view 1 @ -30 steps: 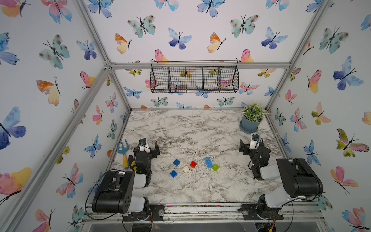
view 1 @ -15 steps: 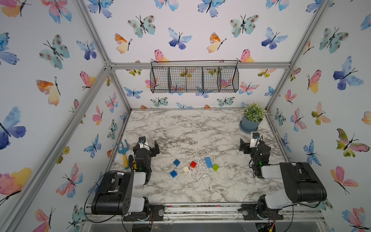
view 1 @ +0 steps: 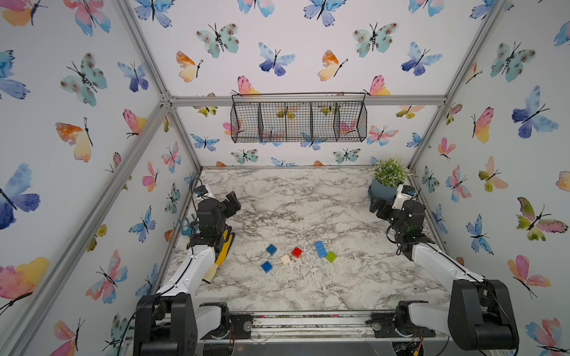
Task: Assemble the letter y with lego
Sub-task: Pick up the lego brick from the center of the board.
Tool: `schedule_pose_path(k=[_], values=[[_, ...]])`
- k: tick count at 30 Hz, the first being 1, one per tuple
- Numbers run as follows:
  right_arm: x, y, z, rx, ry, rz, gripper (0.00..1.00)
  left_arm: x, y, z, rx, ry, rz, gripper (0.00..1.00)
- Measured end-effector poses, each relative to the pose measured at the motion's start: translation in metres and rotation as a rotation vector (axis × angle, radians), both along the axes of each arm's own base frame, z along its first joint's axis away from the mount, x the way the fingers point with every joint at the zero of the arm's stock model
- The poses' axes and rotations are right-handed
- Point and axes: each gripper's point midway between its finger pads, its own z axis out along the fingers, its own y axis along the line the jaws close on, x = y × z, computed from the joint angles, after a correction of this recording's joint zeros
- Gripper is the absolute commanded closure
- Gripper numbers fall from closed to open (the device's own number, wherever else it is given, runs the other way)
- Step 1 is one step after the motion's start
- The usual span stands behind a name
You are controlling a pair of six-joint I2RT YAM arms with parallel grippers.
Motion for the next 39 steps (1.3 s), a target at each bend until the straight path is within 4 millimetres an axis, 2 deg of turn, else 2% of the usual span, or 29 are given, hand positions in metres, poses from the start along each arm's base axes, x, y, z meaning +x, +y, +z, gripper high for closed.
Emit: schedule_pose_path(k=[4, 7, 12, 14, 18, 23, 30, 35, 39], values=[[-0.005, 0.034, -0.015, 0.059, 0.144, 0.150, 0.24, -0.016, -0.037, -0.029, -0.135, 0.135, -0.156, 0.27], [-0.019, 0.061, -0.022, 0.068, 0.213, 0.256, 0.30, -0.033, -0.062, -0.047, -0.199, 0.230, -0.252, 0.35], [-0.060, 0.117, -0.045, 0.021, 0.351, 0.441, 0.34, -0.064, -0.101, -0.066, -0.221, 0.357, -0.390, 0.45], [-0.078, 0.141, -0.056, -0.012, 0.396, 0.520, 0.36, -0.078, -0.110, -0.073, -0.231, 0.396, -0.434, 0.49], [-0.113, 0.181, -0.075, -0.092, 0.470, 0.662, 0.37, -0.106, -0.117, -0.094, -0.250, 0.480, -0.472, 0.55], [-0.135, 0.225, -0.083, -0.186, 0.493, 0.791, 0.37, -0.137, -0.128, -0.109, -0.255, 0.537, -0.515, 0.57], [-0.145, 0.280, -0.093, -0.320, 0.494, 0.910, 0.34, -0.167, -0.131, -0.123, -0.294, 0.586, -0.514, 0.56], [-0.150, 0.305, -0.107, -0.419, 0.511, 0.964, 0.34, -0.173, -0.129, -0.122, -0.306, 0.595, -0.504, 0.56], [-0.154, 0.315, -0.121, -0.493, 0.538, 0.998, 0.35, -0.174, -0.128, -0.122, -0.309, 0.598, -0.501, 0.56]])
